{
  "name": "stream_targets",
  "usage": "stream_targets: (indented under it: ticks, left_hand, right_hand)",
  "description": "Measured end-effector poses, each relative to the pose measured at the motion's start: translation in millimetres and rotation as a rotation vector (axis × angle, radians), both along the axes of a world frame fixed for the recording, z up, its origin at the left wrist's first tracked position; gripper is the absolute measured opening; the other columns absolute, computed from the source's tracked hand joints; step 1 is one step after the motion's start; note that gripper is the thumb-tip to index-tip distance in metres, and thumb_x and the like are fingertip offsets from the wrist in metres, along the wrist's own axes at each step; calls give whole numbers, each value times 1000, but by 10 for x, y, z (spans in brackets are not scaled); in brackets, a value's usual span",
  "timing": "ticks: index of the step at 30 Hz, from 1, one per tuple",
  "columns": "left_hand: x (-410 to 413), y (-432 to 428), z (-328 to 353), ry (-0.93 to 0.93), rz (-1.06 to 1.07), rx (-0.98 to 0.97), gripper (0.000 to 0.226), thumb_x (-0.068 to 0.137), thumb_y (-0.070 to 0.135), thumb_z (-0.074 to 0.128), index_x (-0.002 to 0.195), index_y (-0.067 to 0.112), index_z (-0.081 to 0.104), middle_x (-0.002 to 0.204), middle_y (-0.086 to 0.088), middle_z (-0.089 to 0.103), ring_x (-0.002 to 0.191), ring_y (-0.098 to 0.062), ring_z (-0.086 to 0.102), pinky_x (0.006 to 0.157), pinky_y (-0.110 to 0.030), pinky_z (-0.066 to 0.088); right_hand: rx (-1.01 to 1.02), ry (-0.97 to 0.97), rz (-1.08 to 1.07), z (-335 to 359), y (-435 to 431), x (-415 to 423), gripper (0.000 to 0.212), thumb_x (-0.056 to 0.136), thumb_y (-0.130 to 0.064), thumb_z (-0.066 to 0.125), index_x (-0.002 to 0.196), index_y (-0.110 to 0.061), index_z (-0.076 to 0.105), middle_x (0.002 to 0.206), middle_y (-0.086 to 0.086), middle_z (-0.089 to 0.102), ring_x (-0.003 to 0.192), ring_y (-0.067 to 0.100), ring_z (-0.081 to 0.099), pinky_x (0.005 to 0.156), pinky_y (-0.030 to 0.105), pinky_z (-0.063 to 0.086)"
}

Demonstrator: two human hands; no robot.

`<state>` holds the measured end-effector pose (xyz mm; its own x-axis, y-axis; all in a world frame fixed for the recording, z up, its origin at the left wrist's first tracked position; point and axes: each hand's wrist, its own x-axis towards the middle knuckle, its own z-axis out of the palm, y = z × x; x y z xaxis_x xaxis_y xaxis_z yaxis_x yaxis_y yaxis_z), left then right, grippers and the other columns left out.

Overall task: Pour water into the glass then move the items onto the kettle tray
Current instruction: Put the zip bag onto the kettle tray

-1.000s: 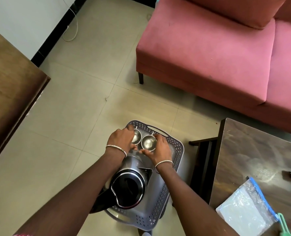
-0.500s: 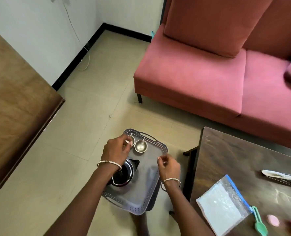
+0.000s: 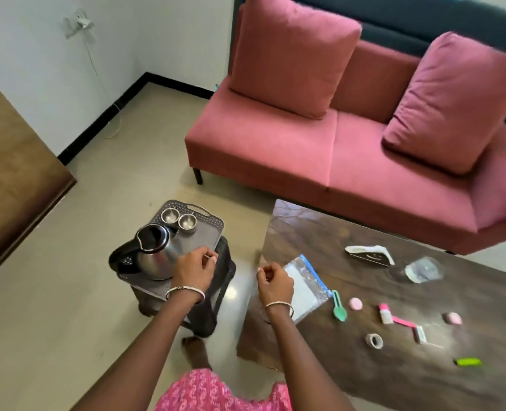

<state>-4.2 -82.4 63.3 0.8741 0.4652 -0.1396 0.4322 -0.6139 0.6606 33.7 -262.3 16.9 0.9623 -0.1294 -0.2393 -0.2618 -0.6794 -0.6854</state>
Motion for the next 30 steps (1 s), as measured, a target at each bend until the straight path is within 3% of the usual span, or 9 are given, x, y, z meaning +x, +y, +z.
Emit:
stream_targets:
  ticks: [3, 7, 11, 18, 22, 24, 30]
  left_hand:
    - [-161, -404, 10, 20, -9, -49, 6, 85, 22, 66, 84, 24, 71, 77, 0, 74, 76, -23, 68, 71, -30, 54]
    - [-245, -906, -66, 61, -74, -45, 7, 85, 23, 64, 83, 25, 71, 79, -2, 74, 79, -25, 68, 69, -28, 51]
    - [-160, -1428, -171, 136, -137, -46, 9, 84, 24, 63, 86, 26, 71, 86, -4, 75, 85, -27, 69, 75, -31, 53]
    - [213, -2234, -558, 209, -272, -16, 10, 89, 25, 59, 88, 23, 69, 88, -2, 73, 86, -23, 65, 69, -27, 47]
    - [539, -2649, -867, 281, -321, 20, 15, 91, 27, 54, 92, 20, 68, 93, -2, 73, 91, -25, 65, 75, -33, 50]
    - [676, -2823, -1029, 328, -324, 13, 17, 92, 24, 53, 94, 17, 68, 96, -4, 72, 94, -26, 64, 78, -34, 50]
    - [1086, -3245, -1612, 448, -349, 62, 19, 94, 22, 48, 104, 19, 64, 106, -4, 67, 101, -25, 61, 85, -33, 46]
  right_hand:
    - [13, 7, -34, 38, -473, -199, 8, 85, -22, 66, 81, -16, 71, 80, 2, 75, 76, 21, 70, 69, 28, 49]
    - [29, 47, -151, 37, -1083, -400, 8, 83, -22, 67, 82, -16, 72, 75, -1, 74, 73, 18, 71, 69, 28, 51]
    - [5, 53, -273, -15, -1711, -538, 9, 84, -23, 68, 83, -16, 73, 81, -1, 77, 80, 21, 71, 68, 23, 42]
    - [6, 139, -387, -279, -2441, -367, 10, 84, -26, 67, 79, -18, 70, 75, -4, 74, 77, 23, 70, 71, 31, 51]
    - [38, 222, -311, -585, -2793, 37, 6, 83, -19, 68, 79, -16, 71, 72, -5, 73, 75, 20, 71, 71, 31, 53]
    - [25, 270, -252, -726, -2924, 284, 6, 83, -15, 67, 82, -15, 73, 74, -4, 72, 76, 19, 71, 68, 25, 48]
    - [-125, 417, 3, -1280, -3143, 1096, 16, 84, -14, 64, 94, -18, 75, 94, 0, 75, 89, 20, 69, 71, 22, 43]
